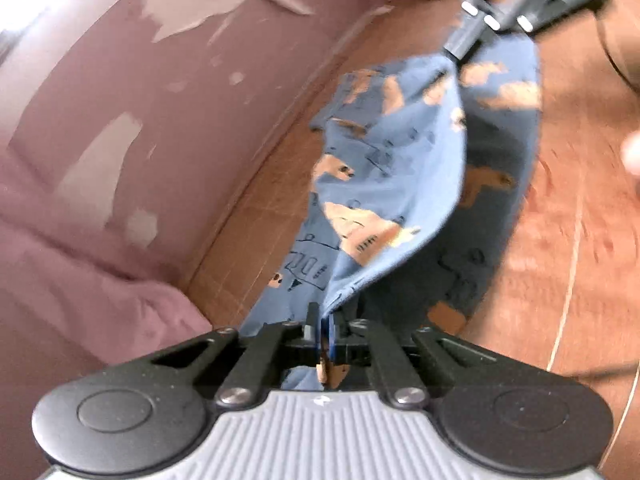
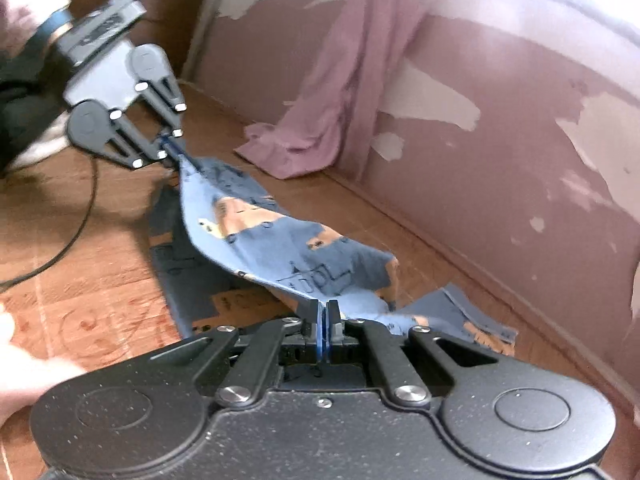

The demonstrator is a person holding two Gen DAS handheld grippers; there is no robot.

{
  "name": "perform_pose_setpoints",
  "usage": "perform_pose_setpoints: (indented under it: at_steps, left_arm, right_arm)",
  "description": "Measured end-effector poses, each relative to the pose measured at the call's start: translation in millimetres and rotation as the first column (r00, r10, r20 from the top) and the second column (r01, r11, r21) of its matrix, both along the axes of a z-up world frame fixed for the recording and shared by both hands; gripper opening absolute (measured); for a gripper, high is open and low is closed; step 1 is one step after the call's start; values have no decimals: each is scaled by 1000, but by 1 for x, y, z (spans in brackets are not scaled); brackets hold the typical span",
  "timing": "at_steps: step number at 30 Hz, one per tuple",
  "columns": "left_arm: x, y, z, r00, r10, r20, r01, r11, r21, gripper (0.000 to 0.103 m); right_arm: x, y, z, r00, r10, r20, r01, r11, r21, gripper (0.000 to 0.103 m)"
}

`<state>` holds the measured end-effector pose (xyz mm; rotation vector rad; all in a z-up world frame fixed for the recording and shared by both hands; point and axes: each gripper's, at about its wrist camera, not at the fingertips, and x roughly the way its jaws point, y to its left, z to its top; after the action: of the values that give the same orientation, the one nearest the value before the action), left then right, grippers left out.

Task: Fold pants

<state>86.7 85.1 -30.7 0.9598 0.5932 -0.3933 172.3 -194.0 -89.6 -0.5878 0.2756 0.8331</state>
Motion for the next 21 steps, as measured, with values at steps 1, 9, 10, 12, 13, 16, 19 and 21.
perform_pose_setpoints:
  at_steps: [1,9,10,12,13,16,19,21]
  left_arm:
    - [-2,0,-3,1000,-17,-11,18,1000,20,4]
    - [-2,5,-23,991,-33,-128,35,999,14,4]
    - [-1,7,-23,989,-29,-147,30,1000,7,4]
    - [3,10,-22,986,-18,-168,16,1000,-12,4]
    - [5,12,-22,985,-8,-174,5,1000,-20,4]
    - [9,17,-19,987,12,-159,-18,999,-36,4]
    - [10,18,-16,986,20,-164,-29,998,-50,4]
    - [10,18,-17,986,11,-165,-18,999,-41,4]
  right_arm:
    - [-5,2,-2,1000,18,9,-18,1000,-22,0]
    - [-22,5,-27,997,63,-44,-68,990,-126,0]
    - [-21,5,-28,997,59,-54,-65,990,-128,0]
    - [-19,4,-31,996,52,-67,-61,990,-129,0]
    - [-19,4,-31,996,52,-71,-60,990,-126,0]
    - [-20,1,-22,997,48,-58,-54,994,-97,0]
    - [-25,-4,-12,998,43,-49,-46,997,-62,0]
    - [-25,-5,-9,997,50,-52,-53,997,-64,0]
